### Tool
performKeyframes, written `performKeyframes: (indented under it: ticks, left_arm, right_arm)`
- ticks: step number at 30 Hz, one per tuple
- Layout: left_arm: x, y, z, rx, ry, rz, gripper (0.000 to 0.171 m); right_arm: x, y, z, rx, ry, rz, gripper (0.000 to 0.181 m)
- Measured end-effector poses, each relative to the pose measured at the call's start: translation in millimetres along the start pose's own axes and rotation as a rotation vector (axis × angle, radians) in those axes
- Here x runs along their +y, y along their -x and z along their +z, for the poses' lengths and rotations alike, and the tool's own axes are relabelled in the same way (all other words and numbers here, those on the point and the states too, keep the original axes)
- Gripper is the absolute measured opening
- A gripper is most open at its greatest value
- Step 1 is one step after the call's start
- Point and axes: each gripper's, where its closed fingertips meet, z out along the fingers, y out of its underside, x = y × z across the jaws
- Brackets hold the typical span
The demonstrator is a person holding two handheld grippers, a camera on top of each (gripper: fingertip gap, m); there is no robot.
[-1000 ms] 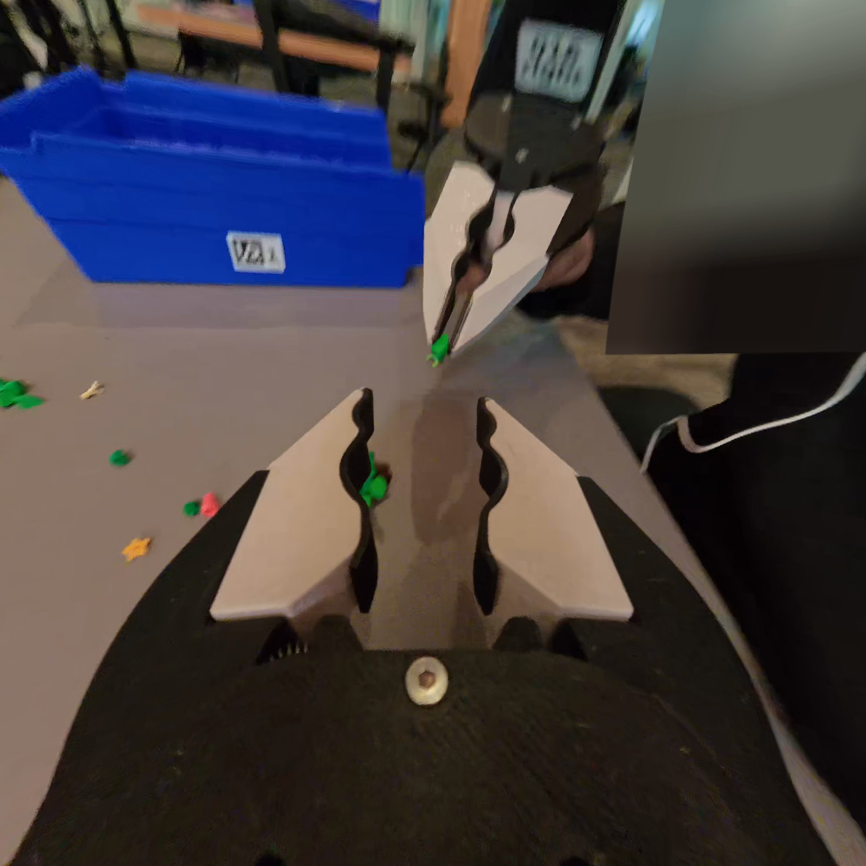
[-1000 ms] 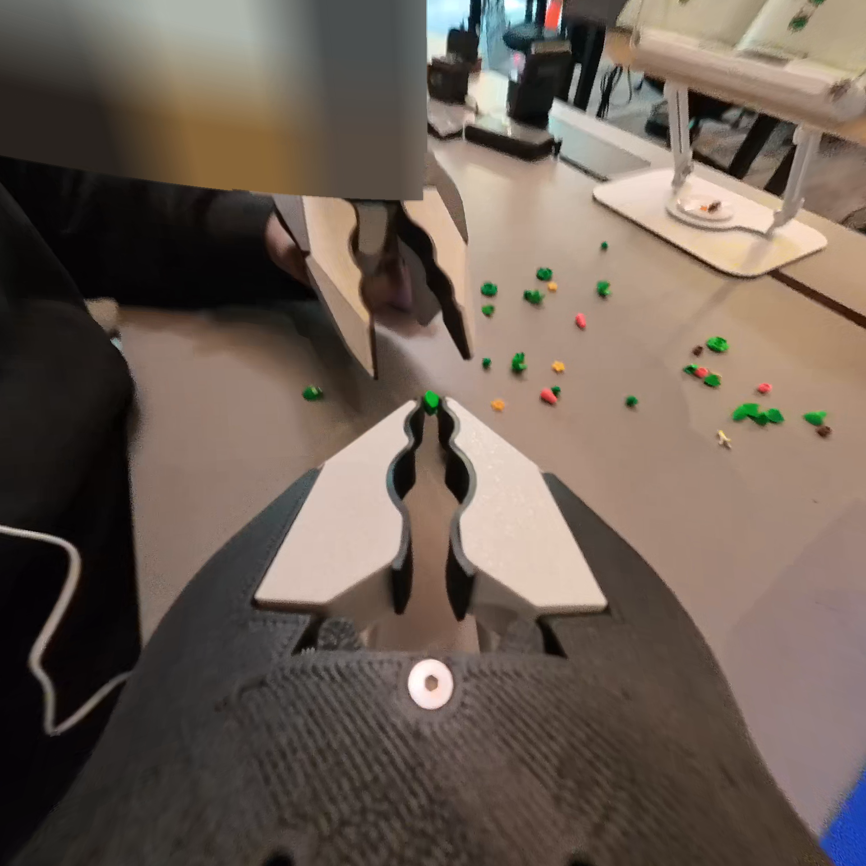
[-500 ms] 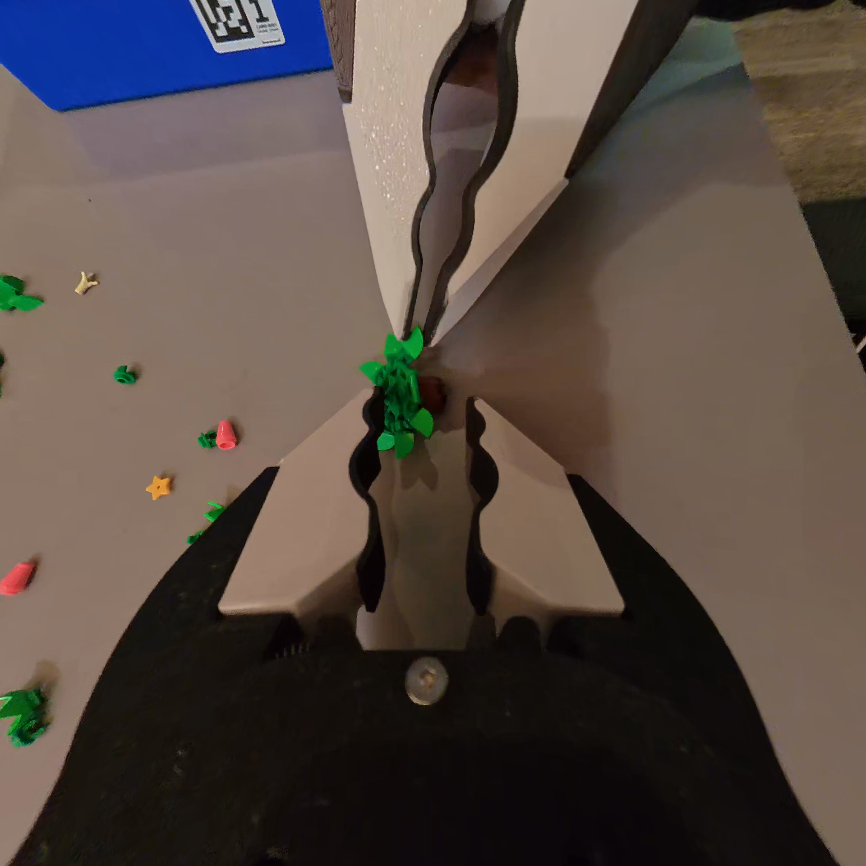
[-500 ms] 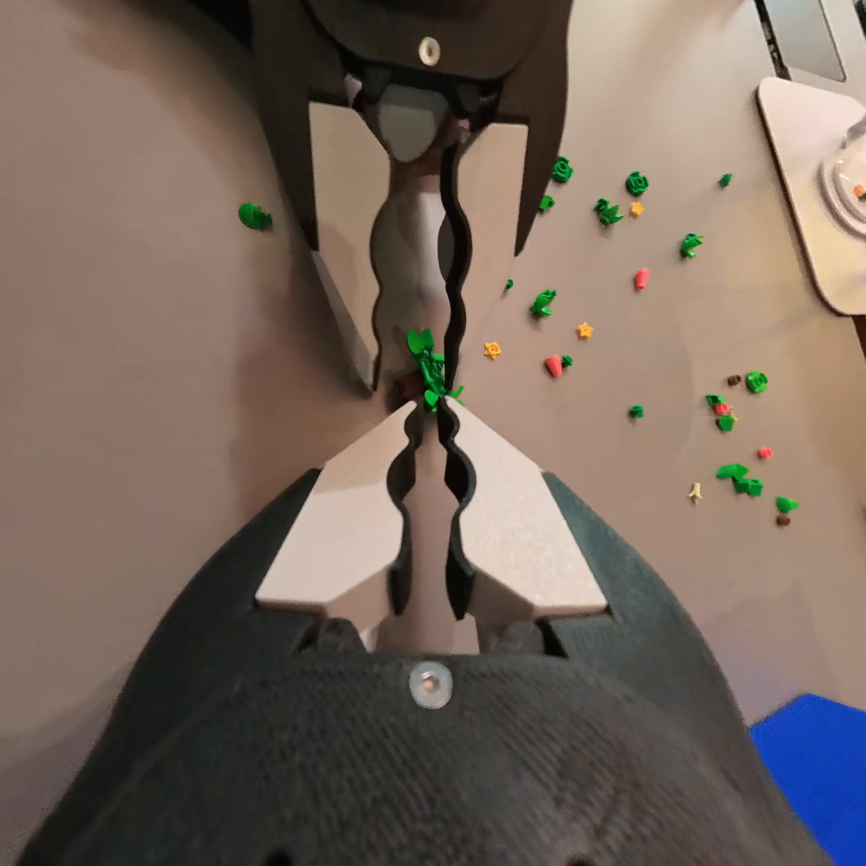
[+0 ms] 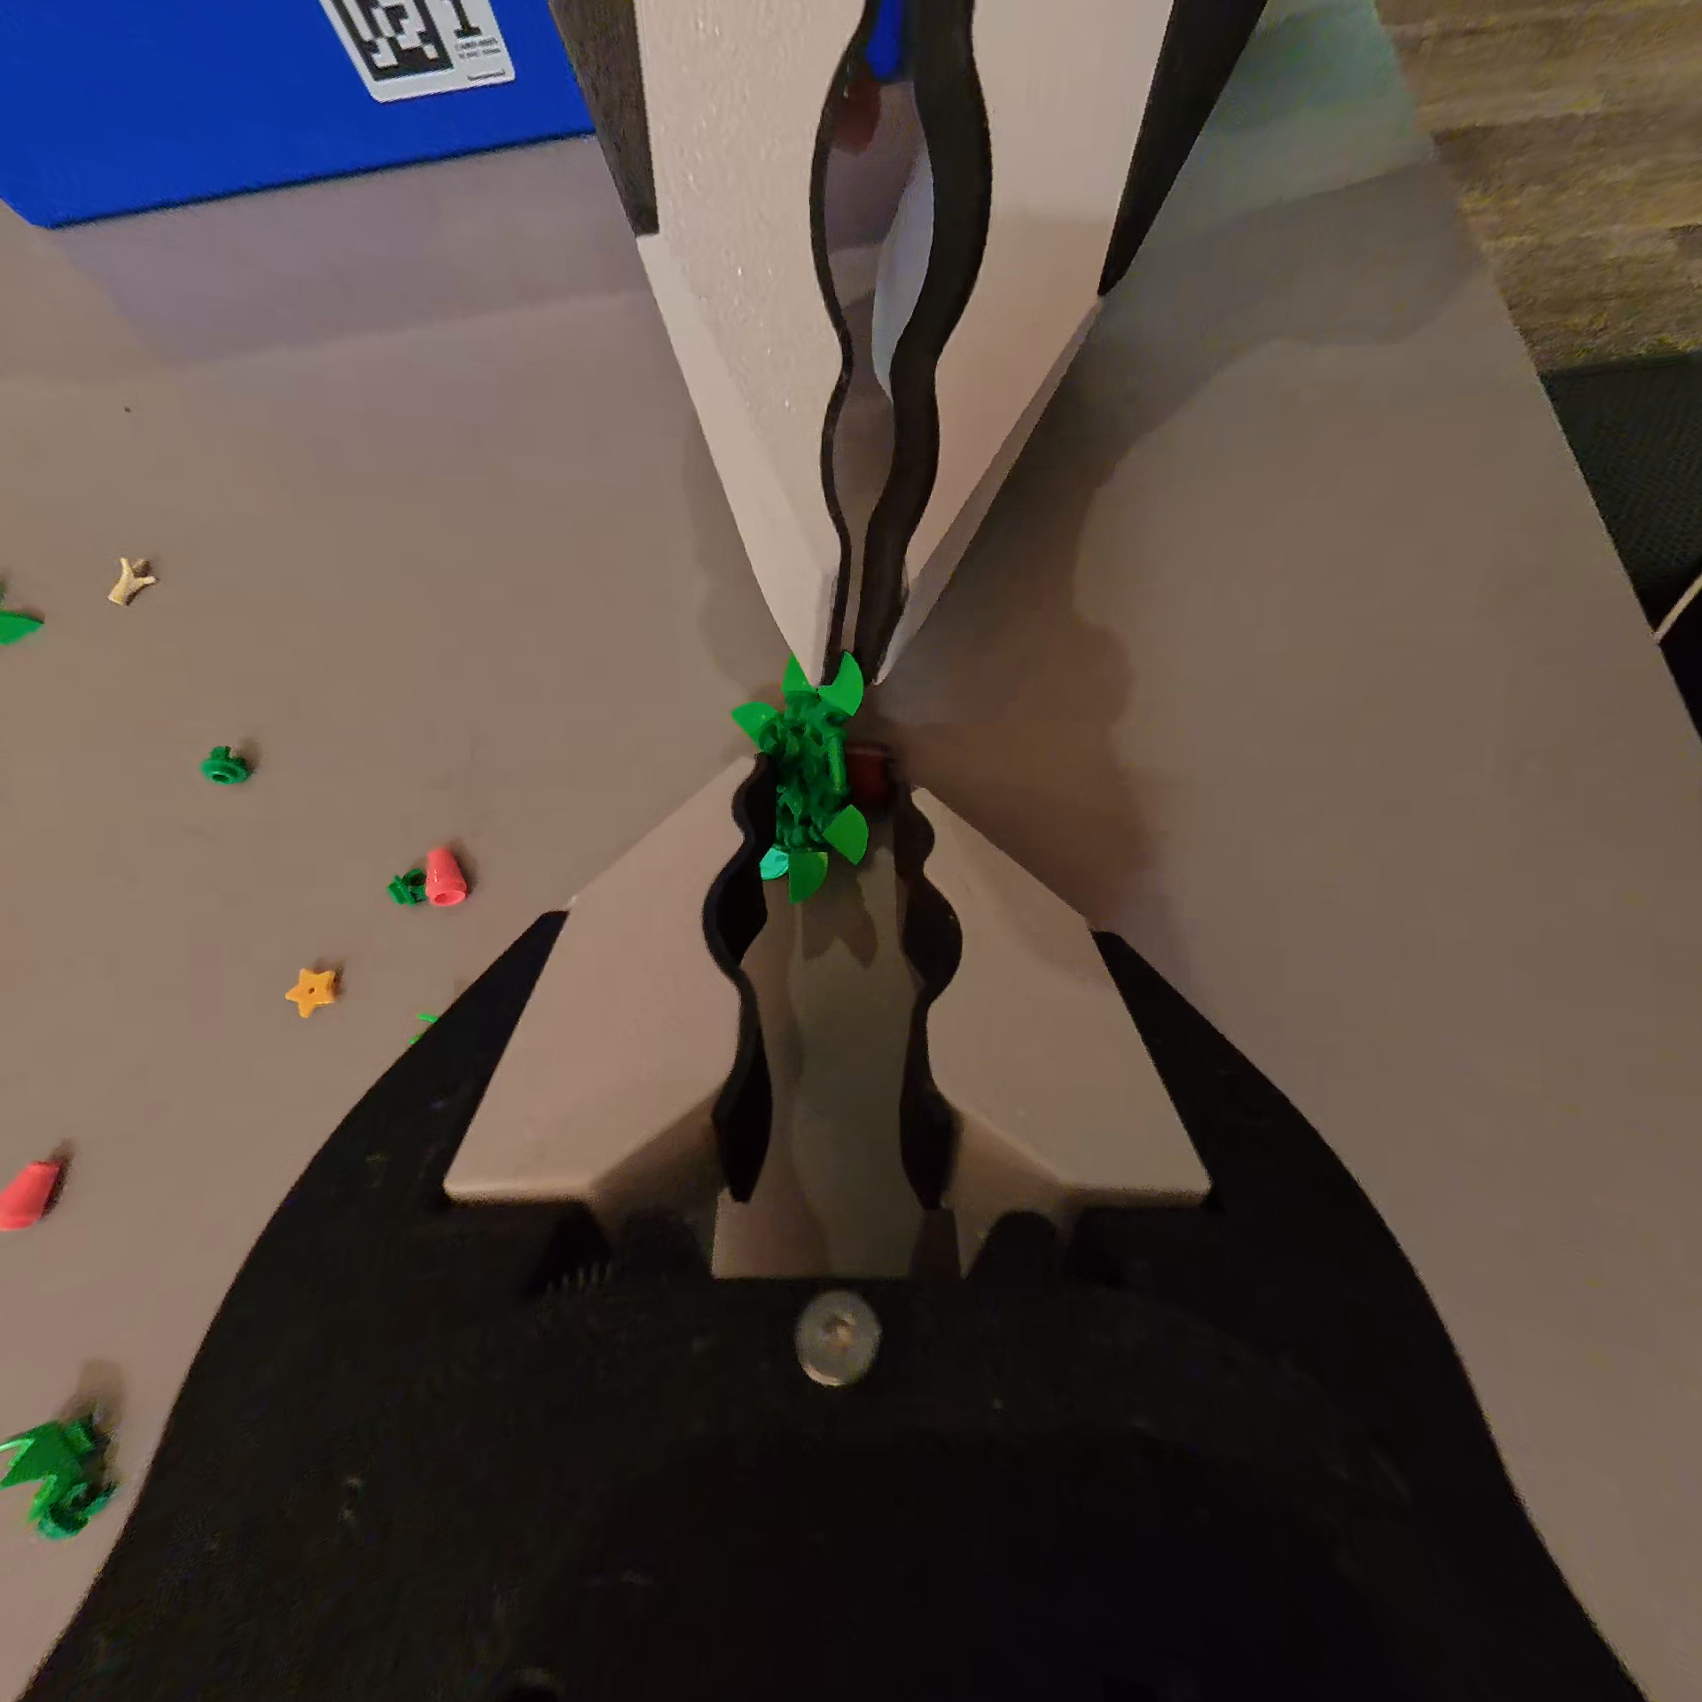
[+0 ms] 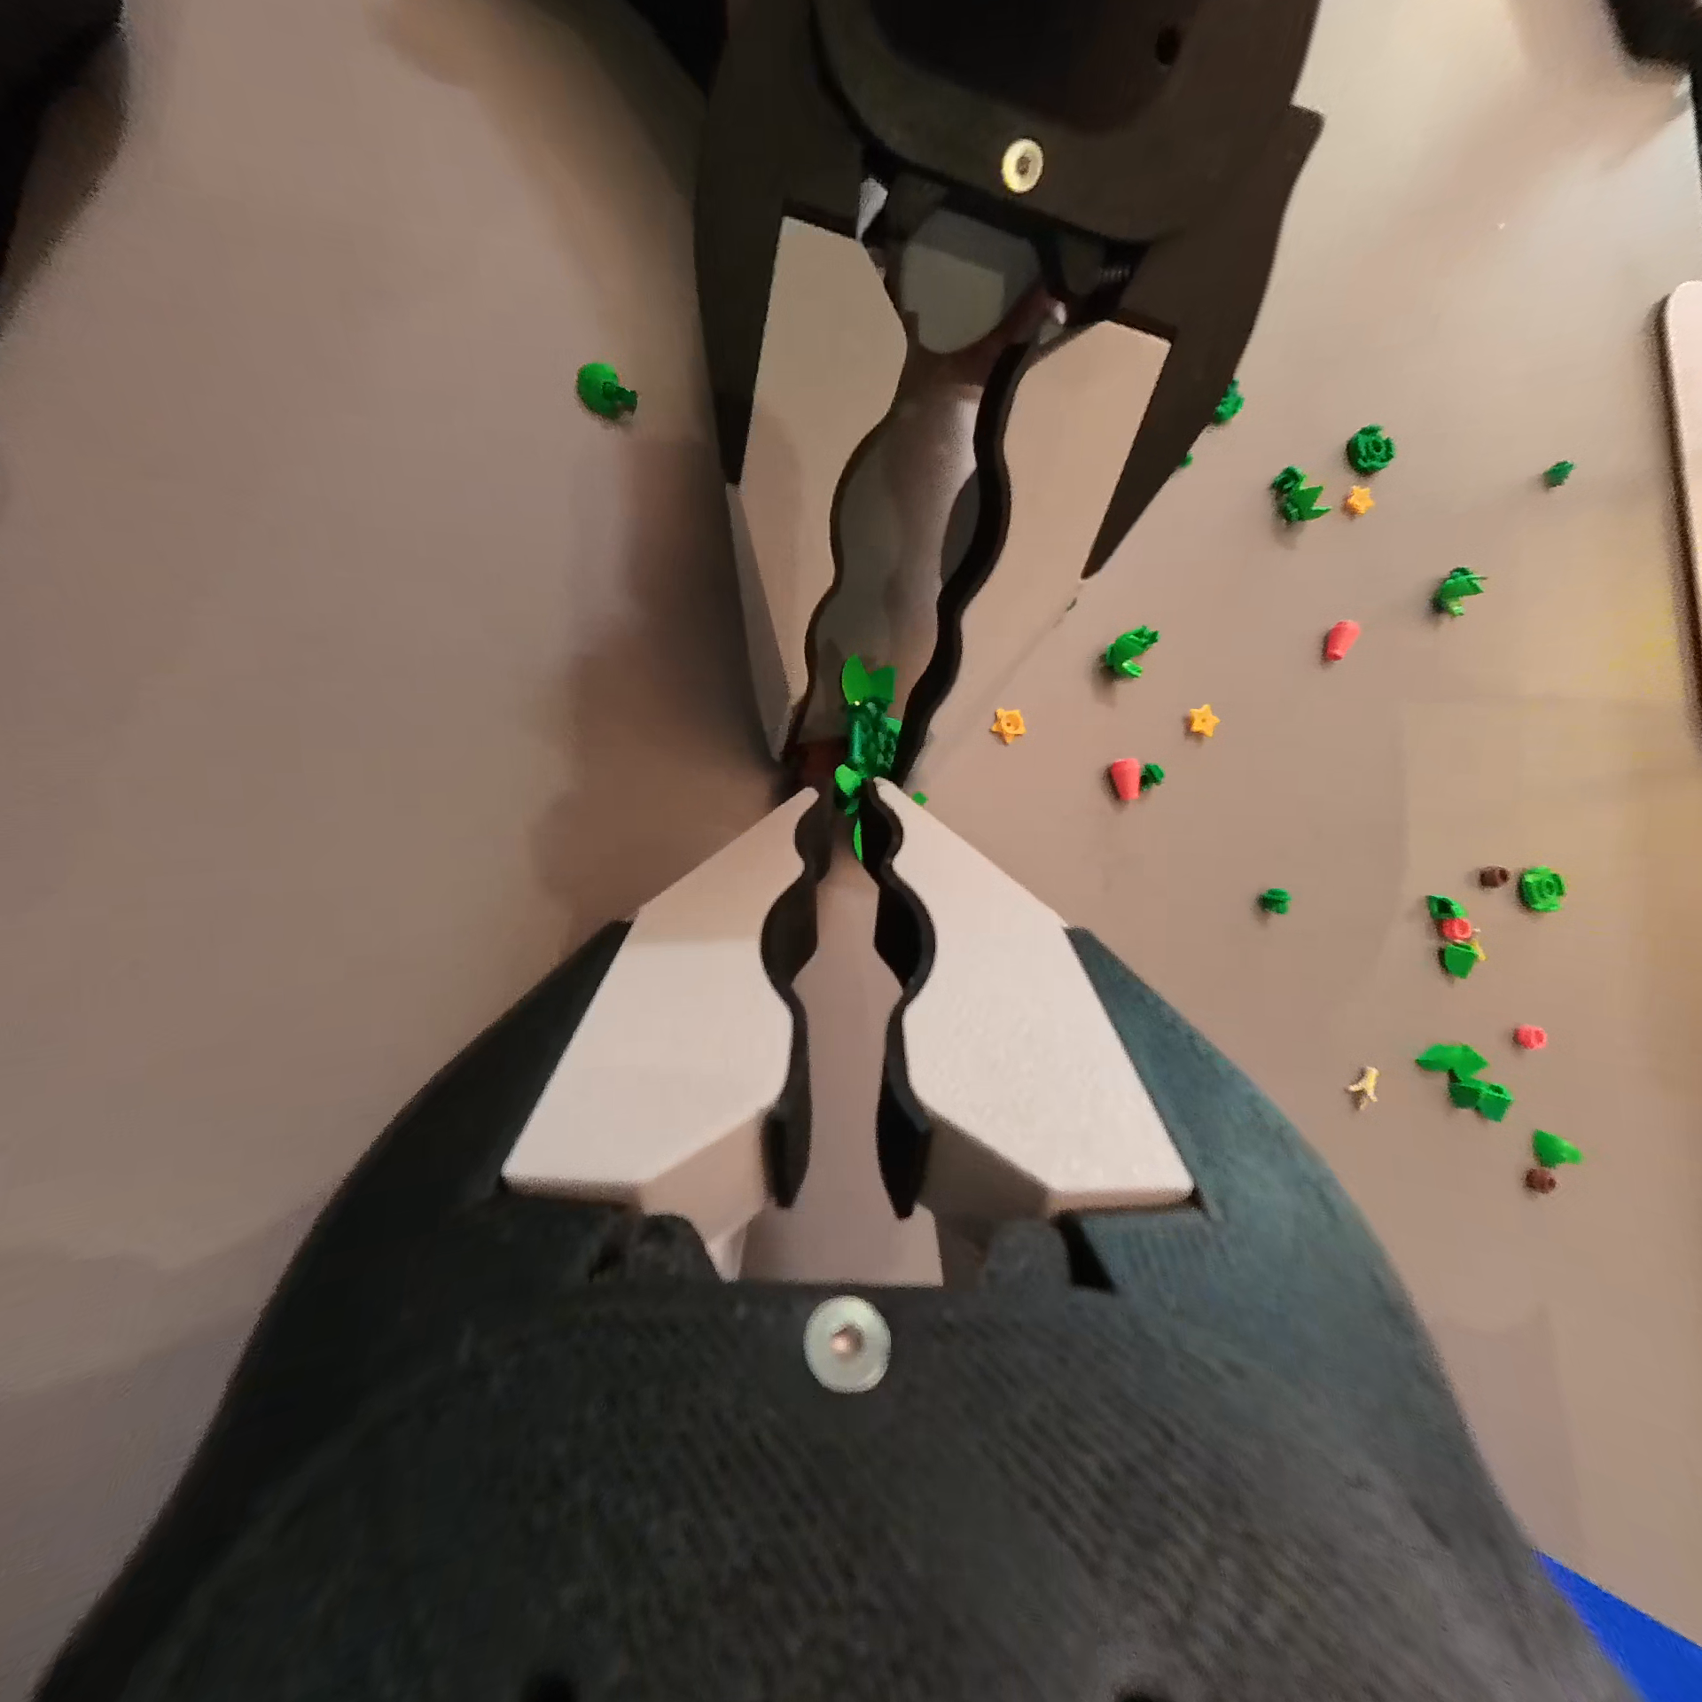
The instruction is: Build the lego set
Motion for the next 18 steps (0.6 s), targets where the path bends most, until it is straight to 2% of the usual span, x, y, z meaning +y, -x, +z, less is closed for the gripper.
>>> performKeyframes:
  ticks: [18]
  left_arm:
    - [1.0, 0.6, 0.5, 0.010, 0.006, -0.016, 0.021]
  right_arm:
    - [4.2, -2.3, 0.7, -0.077, -0.003, 0.001, 0.004]
